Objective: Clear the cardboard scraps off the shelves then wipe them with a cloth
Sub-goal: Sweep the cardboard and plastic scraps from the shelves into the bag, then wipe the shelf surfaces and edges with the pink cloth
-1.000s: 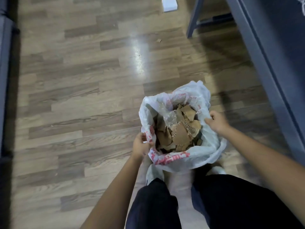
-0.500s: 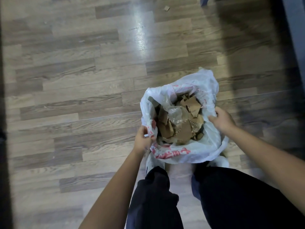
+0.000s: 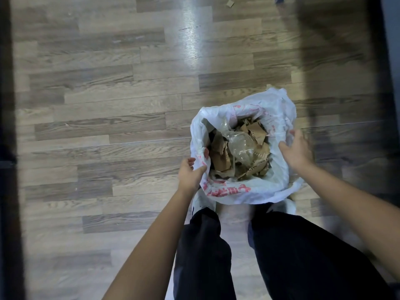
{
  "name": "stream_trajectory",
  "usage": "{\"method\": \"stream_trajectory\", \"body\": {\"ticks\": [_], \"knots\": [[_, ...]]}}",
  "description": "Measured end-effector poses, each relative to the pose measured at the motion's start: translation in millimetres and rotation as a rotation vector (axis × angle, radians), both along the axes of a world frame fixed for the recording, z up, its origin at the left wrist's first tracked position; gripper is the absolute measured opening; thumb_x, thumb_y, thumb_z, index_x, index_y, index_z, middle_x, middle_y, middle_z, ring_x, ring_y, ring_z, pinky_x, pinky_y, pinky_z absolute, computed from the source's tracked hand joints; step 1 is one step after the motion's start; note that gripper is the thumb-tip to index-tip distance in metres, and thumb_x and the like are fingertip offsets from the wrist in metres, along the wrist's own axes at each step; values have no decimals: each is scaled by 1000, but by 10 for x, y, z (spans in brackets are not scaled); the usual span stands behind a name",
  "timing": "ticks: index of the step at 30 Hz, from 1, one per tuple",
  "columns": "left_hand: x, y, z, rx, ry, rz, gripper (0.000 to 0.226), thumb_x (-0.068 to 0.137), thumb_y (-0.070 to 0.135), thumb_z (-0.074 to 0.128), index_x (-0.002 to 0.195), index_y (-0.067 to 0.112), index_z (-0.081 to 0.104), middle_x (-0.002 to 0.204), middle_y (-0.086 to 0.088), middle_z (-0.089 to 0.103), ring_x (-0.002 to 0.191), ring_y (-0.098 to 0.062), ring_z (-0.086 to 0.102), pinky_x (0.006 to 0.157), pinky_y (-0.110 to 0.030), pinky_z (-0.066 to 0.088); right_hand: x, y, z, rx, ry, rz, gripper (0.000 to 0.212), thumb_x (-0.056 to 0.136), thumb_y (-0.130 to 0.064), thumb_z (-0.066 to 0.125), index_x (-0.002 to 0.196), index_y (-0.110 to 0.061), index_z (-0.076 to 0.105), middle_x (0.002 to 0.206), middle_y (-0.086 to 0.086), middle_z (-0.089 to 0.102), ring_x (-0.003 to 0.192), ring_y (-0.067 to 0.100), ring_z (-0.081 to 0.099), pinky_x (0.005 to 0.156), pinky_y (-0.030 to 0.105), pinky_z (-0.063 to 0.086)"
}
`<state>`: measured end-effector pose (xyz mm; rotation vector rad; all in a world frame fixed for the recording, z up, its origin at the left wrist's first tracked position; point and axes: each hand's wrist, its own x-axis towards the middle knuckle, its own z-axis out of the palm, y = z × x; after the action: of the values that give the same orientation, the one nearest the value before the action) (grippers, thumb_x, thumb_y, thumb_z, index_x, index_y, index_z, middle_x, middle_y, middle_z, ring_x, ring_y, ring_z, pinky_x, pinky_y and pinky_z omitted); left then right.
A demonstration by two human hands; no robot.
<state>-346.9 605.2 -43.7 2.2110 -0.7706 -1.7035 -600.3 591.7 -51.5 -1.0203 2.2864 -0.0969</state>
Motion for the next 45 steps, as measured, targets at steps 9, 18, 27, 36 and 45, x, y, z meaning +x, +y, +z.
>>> {"method": "stream_trajectory", "body": {"ticks": [9, 18, 27, 36, 45], "knots": [[-74, -38, 1012, -105, 13, 21, 44, 85, 8, 61, 127, 2, 47, 132, -14, 51, 115, -24, 50, 89, -29, 40, 415, -166, 987, -51, -62, 278, 40, 87, -17, 53, 126, -7, 47, 131, 17, 49, 121, 34, 44, 95, 37, 37], [-362, -570, 2999, -267, 17, -149, 48, 86, 8, 62, 130, 0, 45, 116, -11, 53, 94, -15, 51, 73, -23, 40, 851, -596, 3084, -121, -215, 465, 45, 89, -26, 49, 132, -13, 45, 137, 11, 47, 124, 30, 44, 102, 37, 36], [-701, -977, 4447, -451, -116, -392, 53, 83, 15, 64, 131, 5, 45, 133, -15, 51, 118, -26, 52, 88, -28, 42, 619, -916, 4694, -251, -113, 529, 47, 91, -31, 47, 135, -18, 43, 144, 9, 41, 132, 29, 36, 104, 33, 31], [-969, -1286, 5357, -638, -288, -687, 43, 85, 20, 59, 125, 7, 50, 126, -12, 57, 114, -29, 56, 81, -30, 43, 324, -922, 5603, -334, 86, 500, 49, 87, -38, 45, 135, -25, 44, 134, 7, 51, 125, 31, 43, 96, 38, 34], [-1882, -1424, 6168, -958, -216, -994, 28, 82, 18, 60, 109, 11, 56, 113, -11, 60, 112, -28, 56, 85, -30, 43, -437, -518, 6496, -467, 229, 209, 50, 88, -41, 47, 134, -24, 44, 137, 7, 46, 124, 31, 43, 98, 40, 34]]}}
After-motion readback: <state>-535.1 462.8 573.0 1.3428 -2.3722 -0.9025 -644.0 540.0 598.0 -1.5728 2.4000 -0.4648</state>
